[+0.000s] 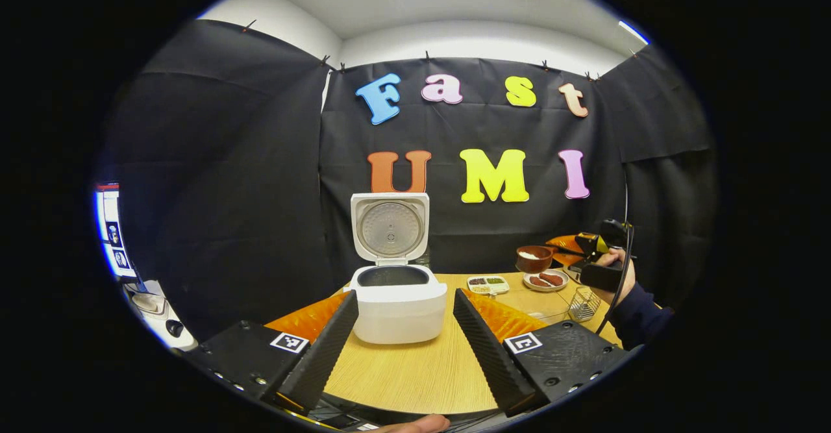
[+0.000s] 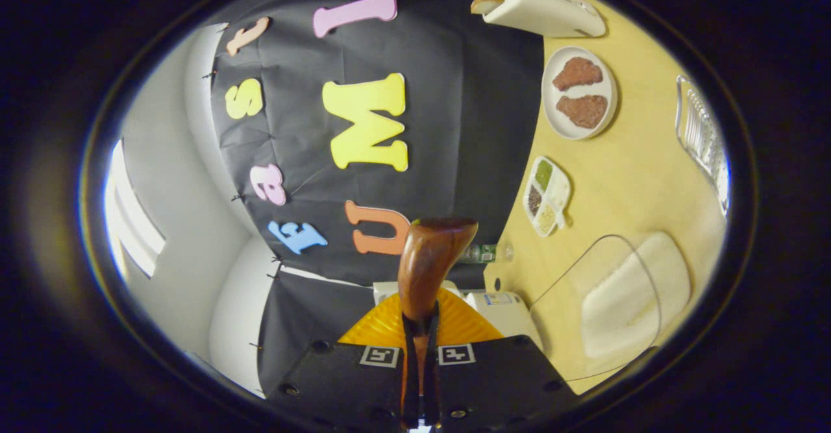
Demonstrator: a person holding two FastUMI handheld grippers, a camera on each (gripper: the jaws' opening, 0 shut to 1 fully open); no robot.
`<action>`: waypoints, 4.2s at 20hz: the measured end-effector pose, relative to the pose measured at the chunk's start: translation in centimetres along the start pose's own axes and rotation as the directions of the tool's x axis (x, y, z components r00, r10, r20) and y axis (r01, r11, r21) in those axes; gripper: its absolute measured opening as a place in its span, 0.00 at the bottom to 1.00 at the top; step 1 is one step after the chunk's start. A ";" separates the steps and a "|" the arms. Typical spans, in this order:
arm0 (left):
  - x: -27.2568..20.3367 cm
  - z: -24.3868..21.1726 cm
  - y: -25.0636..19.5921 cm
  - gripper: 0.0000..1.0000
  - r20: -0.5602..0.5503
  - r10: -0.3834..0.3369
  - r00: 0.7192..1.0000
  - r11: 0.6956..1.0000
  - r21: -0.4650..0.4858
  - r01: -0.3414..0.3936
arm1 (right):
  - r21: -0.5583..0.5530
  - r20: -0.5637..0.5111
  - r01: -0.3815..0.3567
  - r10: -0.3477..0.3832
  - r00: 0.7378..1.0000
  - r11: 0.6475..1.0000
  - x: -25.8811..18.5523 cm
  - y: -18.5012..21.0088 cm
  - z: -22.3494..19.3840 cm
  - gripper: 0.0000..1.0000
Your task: Close the left gripper, press the button to open the rice cooker; take a wooden spoon from the chopstick holder with the right hand, scoop a spoonful of rice and pour it into the rice cooker, then put the wooden spoon back into the chopstick holder.
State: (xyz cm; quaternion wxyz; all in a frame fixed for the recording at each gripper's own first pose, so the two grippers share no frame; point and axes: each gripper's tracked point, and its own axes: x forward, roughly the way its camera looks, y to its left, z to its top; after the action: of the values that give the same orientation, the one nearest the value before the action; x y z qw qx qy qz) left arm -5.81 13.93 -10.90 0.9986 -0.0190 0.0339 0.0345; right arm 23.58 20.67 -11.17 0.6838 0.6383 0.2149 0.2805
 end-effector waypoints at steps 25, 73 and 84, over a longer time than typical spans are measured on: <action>-4.2 -0.6 8.2 0.94 0.003 0.126 0.992 0.990 -0.065 -0.126 | -0.547 -0.055 0.299 -0.390 0.919 0.782 24.6 -3.0 -14.2 0.09; -2.3 -0.4 4.5 0.94 0.010 0.110 0.994 0.994 -0.029 -0.110 | -0.972 0.230 0.222 -0.119 0.966 -0.082 10.1 10.1 -14.6 0.07; 3.6 1.0 -2.3 0.94 0.060 -0.025 0.998 0.999 -0.029 0.027 | -0.899 0.436 0.438 -0.138 0.889 -0.017 -6.3 11.4 -0.8 0.11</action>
State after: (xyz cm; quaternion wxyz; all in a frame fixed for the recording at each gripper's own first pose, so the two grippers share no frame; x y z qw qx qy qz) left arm -1.96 11.88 -10.03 0.9992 -0.0332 0.0036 0.0225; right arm 17.11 17.43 -0.30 0.9909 -0.0383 0.0151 0.1283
